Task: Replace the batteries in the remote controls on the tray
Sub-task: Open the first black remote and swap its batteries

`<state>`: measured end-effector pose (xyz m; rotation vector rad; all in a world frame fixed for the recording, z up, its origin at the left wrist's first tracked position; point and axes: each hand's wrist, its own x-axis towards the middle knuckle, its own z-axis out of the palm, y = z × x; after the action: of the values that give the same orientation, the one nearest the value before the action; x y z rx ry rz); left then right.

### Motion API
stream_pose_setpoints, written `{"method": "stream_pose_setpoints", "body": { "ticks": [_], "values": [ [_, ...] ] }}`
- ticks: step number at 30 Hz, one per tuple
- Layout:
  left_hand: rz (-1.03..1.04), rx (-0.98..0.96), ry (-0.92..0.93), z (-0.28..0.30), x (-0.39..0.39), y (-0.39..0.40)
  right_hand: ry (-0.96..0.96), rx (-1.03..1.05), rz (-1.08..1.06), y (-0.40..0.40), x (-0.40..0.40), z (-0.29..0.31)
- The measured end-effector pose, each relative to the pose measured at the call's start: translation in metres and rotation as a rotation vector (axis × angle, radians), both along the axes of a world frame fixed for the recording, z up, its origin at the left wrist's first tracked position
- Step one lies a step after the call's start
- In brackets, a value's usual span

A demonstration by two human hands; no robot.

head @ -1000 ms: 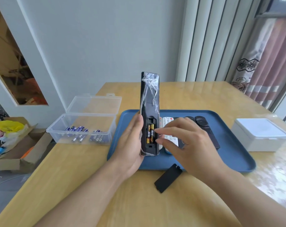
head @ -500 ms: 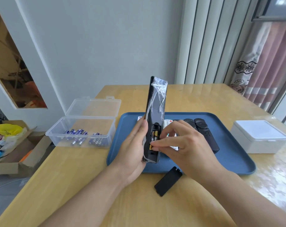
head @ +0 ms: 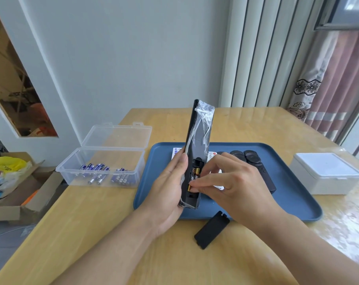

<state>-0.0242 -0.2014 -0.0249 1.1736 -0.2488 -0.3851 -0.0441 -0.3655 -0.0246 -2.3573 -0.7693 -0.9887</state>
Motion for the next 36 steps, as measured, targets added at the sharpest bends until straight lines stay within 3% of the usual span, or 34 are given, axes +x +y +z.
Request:
{"method": "stream_pose_setpoints", "body": {
  "ticks": [31, 36],
  "values": [
    [-0.016, -0.048, 0.056, -0.001, 0.007, 0.007, -0.318, -0.234, -0.079, 0.012, 0.000, -0.003],
    [-0.028, -0.051, 0.090, -0.001, 0.005, 0.005, -0.267, -0.154, -0.065, 0.006, 0.005, -0.002]
  ]
}}
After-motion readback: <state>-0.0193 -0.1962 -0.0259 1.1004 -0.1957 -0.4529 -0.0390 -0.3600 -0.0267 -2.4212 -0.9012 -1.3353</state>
